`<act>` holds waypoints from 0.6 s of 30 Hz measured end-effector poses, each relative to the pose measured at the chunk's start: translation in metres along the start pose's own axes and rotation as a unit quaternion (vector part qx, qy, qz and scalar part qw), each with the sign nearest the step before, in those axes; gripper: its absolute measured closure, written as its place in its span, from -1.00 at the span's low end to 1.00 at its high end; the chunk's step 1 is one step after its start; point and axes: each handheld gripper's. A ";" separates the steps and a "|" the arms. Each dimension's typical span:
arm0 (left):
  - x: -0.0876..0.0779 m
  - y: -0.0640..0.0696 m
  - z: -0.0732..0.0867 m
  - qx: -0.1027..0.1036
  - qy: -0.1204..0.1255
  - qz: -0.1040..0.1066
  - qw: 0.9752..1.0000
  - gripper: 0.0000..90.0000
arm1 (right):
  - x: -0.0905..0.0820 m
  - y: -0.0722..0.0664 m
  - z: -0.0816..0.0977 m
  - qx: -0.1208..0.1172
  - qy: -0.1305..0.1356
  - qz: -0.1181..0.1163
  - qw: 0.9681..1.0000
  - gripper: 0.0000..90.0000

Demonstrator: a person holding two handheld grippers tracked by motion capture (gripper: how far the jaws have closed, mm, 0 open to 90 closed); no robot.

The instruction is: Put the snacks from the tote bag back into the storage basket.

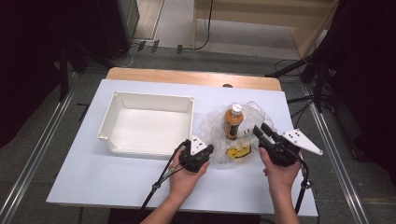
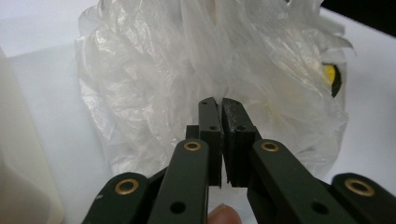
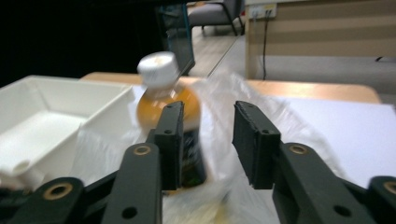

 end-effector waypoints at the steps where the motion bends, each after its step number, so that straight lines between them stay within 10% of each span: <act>1: -0.002 -0.001 0.000 -0.005 0.011 0.004 1.000 0.95 | 0.000 0.002 -0.004 0.004 0.003 0.003 1.000 0.40; 10: -0.007 -0.005 0.003 -0.011 0.059 0.023 0.998 1.00 | 0.034 0.020 -0.016 0.004 -0.015 0.037 0.999 0.50; 18: -0.013 -0.011 0.004 -0.033 0.080 0.033 0.996 1.00 | 0.083 0.042 0.008 0.052 -0.104 0.052 0.992 0.78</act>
Point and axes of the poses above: each handheld gripper's, and its own axes: x roughly forward along the jaws, z roughly out of its underside, y roughly to its right, and after that the axes turned 3 degrees about x, right-handed
